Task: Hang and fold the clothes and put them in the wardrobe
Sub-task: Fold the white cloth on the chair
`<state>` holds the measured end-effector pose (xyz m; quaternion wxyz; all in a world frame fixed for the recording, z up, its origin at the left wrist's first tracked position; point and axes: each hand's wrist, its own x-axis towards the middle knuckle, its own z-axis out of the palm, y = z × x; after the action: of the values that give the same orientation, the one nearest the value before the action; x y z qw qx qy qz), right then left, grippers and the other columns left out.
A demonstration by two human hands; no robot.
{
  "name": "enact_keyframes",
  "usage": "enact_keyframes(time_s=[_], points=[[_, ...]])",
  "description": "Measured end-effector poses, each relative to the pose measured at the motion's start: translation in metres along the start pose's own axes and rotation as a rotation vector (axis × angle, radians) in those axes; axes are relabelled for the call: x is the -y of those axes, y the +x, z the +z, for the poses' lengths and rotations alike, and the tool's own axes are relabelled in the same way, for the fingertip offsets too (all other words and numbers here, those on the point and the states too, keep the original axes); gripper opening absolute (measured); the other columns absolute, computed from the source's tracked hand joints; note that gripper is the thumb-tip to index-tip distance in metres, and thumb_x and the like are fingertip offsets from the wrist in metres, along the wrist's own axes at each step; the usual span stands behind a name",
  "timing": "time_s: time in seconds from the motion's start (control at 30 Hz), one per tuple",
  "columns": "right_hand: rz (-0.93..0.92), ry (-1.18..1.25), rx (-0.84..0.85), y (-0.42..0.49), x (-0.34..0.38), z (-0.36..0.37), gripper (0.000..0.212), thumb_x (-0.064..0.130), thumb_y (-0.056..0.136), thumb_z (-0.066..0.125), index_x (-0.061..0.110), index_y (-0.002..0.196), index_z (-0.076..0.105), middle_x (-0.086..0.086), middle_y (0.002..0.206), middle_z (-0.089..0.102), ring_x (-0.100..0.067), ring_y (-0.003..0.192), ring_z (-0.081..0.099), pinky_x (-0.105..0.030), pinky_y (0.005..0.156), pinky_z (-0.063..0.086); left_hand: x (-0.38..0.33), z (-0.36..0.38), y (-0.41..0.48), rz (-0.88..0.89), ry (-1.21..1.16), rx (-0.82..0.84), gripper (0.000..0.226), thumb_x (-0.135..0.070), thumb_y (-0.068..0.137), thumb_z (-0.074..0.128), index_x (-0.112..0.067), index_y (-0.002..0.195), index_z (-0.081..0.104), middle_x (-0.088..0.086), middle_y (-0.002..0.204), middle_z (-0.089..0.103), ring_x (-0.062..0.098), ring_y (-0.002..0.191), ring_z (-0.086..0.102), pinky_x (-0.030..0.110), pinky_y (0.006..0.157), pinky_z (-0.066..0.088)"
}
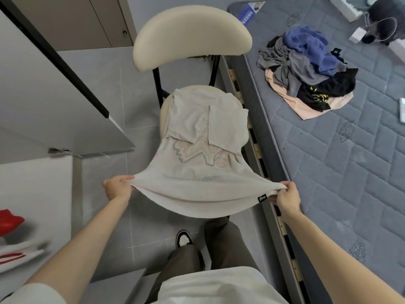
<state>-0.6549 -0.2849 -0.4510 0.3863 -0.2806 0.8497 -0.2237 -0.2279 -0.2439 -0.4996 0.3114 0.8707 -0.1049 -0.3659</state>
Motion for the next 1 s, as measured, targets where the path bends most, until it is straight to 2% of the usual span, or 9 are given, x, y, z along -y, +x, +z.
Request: enact_keyframes(time_s=[0.07, 0.13, 0.27, 0.43, 0.63, 0.7, 0.77, 0.83, 1.0], points=[[0.027, 0.109, 0.016, 0.010, 0.018, 0.018, 0.020, 0.003, 0.100, 0.034, 0.011, 0.108, 0.050, -0.020, 0.115, 0.060, -0.032, 0.093, 0.065, -0.030, 0.064, 0.052, -0.021, 0.019, 0.000, -0.003, -0.133, 0.011, 0.034, 0.022, 0.084, 0.038, 0.013, 0.102, 0.066, 0.035, 0.129, 0.045, 0.046, 0.101, 0.061, 0.042, 0.086, 0.053], [0.067, 0.198, 0.017, 0.024, 0.041, 0.034, 0.021, 0.005, 0.102, 0.035, 0.012, 0.114, 0.051, -0.017, 0.116, 0.061, -0.029, 0.094, 0.065, -0.033, 0.072, 0.054, -0.050, 0.039, 0.002, -0.006, -0.242, 0.016, 0.038, 0.022, 0.086, 0.033, 0.013, 0.103, 0.065, 0.035, 0.128, 0.047, 0.040, 0.094, 0.062, 0.037, 0.084, 0.053], [0.107, 0.320, -0.013, 0.073, 0.099, 0.055, 0.027, 0.007, 0.101, 0.031, 0.017, 0.112, 0.054, -0.014, 0.118, 0.060, -0.033, 0.105, 0.061, -0.042, 0.082, 0.054, -0.117, 0.078, 0.027, -0.021, -0.373, -0.013, 0.044, 0.023, 0.086, 0.031, 0.001, 0.097, 0.068, 0.023, 0.101, 0.055, 0.018, 0.067, 0.053, 0.041, 0.092, 0.054], [0.213, 0.484, -0.062, 0.146, 0.173, 0.071, 0.027, 0.005, 0.098, 0.029, 0.019, 0.106, 0.051, -0.010, 0.114, 0.056, -0.029, 0.098, 0.055, -0.051, 0.088, 0.052, -0.195, 0.120, 0.085, 0.089, -0.204, -0.100, 0.040, 0.017, 0.074, 0.050, -0.013, 0.087, 0.073, 0.016, 0.105, 0.070, 0.031, 0.101, 0.063, 0.037, 0.096, 0.050], [0.346, 0.643, 0.035, 0.221, 0.242, 0.099, 0.032, 0.004, 0.092, 0.026, 0.017, 0.108, 0.049, -0.012, 0.111, 0.056, -0.029, 0.093, 0.054, -0.059, 0.099, 0.038, -0.272, 0.177, 0.152, -0.026, -0.275, -0.192, 0.039, 0.018, 0.074, 0.047, -0.010, 0.088, 0.071, 0.015, 0.094, 0.069, 0.022, 0.081, 0.059, 0.032, 0.081, 0.052], [0.380, 0.666, 0.089, 0.238, 0.255, 0.111, 0.029, 0.006, 0.090, 0.027, 0.015, 0.098, 0.054, -0.011, 0.103, 0.059, -0.029, 0.092, 0.053, -0.056, 0.097, 0.039, -0.282, 0.197, 0.163, -0.030, -0.272, -0.191, 0.037, 0.019, 0.076, 0.046, -0.003, 0.092, 0.071, 0.012, 0.089, 0.065, 0.021, 0.080, 0.057, 0.028, 0.077, 0.051], [0.392, 0.674, 0.109, 0.253, 0.265, 0.123, 0.029, 0.004, 0.087, 0.029, 0.014, 0.087, 0.057, -0.010, 0.097, 0.061, -0.033, 0.094, 0.056, -0.062, 0.099, 0.033, -0.287, 0.215, 0.172, -0.041, -0.296, -0.177, 0.032, 0.020, 0.077, 0.045, -0.002, 0.082, 0.068, 0.007, 0.078, 0.061, 0.018, 0.073, 0.056, 0.019, 0.065, 0.049], [0.416, 0.679, 0.101, 0.267, 0.270, 0.132, 0.030, 0.002, 0.087, 0.031, 0.011, 0.094, 0.059, -0.011, 0.106, 0.061, -0.034, 0.101, 0.058, -0.068, 0.100, 0.028, -0.294, 0.228, 0.180, -0.057, -0.361, -0.185, 0.039, 0.021, 0.080, 0.039, -0.010, 0.067, 0.059, 0.002, 0.072, 0.055, 0.011, 0.064, 0.052, 0.010, 0.052, 0.045], [0.444, 0.742, 0.103, 0.304, 0.272, 0.151, 0.031, 0.012, 0.095, 0.034, 0.020, 0.103, 0.062, -0.001, 0.107, 0.062, -0.026, 0.115, 0.055, -0.065, 0.102, 0.026, -0.315, 0.239, 0.213, -0.076, -0.609, -0.232, 0.041, 0.020, 0.084, 0.030, -0.009, 0.063, 0.050, 0.006, 0.069, 0.052, 0.017, 0.062, 0.053, 0.018, 0.059, 0.049]])
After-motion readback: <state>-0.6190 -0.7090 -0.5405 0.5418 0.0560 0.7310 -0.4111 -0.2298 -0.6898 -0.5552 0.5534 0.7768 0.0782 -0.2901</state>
